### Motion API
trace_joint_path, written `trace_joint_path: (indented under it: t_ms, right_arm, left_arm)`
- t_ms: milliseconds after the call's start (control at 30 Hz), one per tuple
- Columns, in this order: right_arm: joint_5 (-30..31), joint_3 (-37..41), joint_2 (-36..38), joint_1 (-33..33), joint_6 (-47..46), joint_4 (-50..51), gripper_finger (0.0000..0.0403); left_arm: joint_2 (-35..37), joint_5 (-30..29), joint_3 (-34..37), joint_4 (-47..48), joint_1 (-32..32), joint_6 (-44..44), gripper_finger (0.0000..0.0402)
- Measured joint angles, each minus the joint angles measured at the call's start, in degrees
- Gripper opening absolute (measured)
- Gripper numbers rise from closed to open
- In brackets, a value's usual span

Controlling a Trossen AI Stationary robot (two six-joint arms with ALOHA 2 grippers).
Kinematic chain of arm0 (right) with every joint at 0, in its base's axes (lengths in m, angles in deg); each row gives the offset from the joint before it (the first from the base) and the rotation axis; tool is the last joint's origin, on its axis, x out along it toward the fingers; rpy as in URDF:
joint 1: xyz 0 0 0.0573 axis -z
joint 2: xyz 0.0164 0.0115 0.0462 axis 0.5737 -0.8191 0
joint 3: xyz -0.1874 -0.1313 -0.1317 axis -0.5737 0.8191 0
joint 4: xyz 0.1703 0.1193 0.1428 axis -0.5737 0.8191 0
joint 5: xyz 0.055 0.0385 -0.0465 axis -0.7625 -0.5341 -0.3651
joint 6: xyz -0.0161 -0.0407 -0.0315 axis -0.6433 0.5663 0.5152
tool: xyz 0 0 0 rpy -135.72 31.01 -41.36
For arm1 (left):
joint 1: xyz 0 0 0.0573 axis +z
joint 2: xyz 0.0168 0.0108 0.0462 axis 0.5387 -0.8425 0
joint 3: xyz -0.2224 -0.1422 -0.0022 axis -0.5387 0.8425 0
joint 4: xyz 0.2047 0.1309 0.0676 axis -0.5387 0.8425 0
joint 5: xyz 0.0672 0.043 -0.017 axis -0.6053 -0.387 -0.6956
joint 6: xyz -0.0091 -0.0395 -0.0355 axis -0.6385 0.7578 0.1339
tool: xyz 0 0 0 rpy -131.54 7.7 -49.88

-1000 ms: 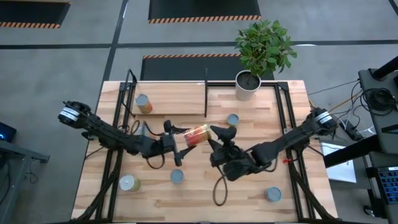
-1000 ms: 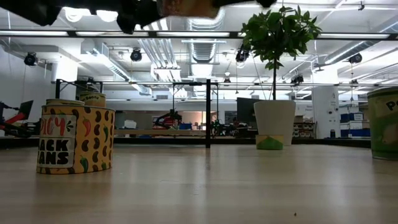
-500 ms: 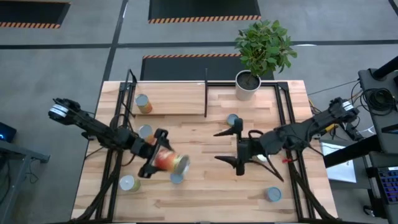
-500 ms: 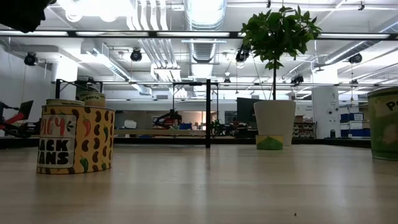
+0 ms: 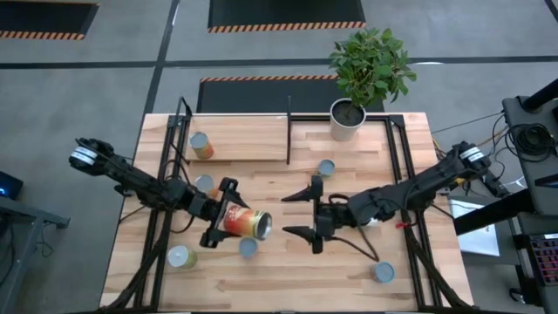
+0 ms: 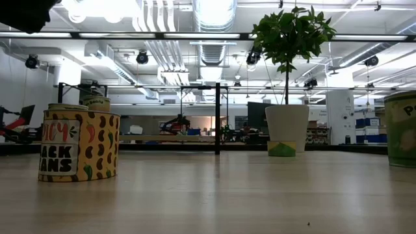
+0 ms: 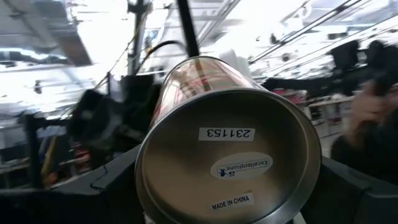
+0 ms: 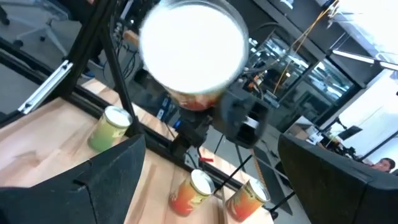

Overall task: Pick and place cans onto a shelf
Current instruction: Put the right orange corn can on the shelf

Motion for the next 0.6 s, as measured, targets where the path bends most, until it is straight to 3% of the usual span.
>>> trace_joint_path:
  t_ms: [267,600]
  right_arm:
    - [-0.68,-7.03,-5.77,1.26,0.34,0.55,0.0354]
    - [-10.83,-12.87,-10.46,3.91,-2.68,-0.50,0.0352]
  left_arm:
    - [0.06,0.00,0.00,-0.65,0.73,-0.29,0.0307]
    - [0.04,-2.48,-0.13,-1.21,0.83,-2.32,0.0307]
